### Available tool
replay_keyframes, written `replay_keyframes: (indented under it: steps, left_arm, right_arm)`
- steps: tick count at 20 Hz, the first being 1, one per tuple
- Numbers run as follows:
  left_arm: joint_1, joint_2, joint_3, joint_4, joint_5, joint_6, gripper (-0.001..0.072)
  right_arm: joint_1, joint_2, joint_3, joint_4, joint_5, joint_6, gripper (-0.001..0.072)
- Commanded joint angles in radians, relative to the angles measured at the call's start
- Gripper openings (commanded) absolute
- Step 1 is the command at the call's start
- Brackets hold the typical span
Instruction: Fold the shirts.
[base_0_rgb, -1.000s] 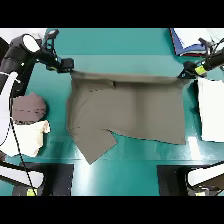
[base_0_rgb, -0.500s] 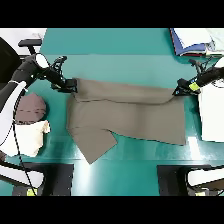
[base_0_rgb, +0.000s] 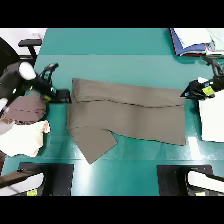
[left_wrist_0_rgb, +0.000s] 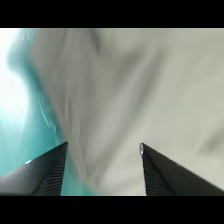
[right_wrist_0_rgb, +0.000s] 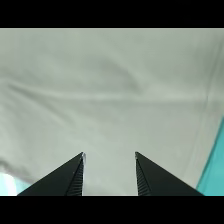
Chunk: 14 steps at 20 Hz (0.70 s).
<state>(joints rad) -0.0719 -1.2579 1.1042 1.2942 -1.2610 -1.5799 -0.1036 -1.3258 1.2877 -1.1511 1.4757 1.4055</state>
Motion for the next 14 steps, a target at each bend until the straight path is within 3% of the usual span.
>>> replay_keyframes:
  steps: [1,4,7,13,14]
  left_arm:
    - [0.0,0.245,-0.317,-0.002,-0.007,-0.061,0.0531]
    - [0.0,0.391,-0.545,-0.075,0.02,-0.098,0.053]
    - [0.0,0.424,-0.67,-0.191,0.124,-0.095,0.053]
    - [-0.003,0.424,-0.761,-0.415,0.309,-0.016,0.0529]
    - [-0.003,0.424,-0.761,-0.452,0.321,0.006,0.0494]
  right_arm:
    - [-0.014,0.138,-0.113,0.001,-0.062,-0.001,0.0372]
    - [-0.01,0.174,-0.138,0.009,-0.087,-0.001,0.0371]
    - [-0.01,0.181,-0.134,0.008,-0.089,-0.001,0.0371]
    - [-0.01,0.181,-0.134,0.008,-0.087,-0.001,0.0371]
    - [-0.01,0.181,-0.134,0.008,-0.089,-0.001,0.0371]
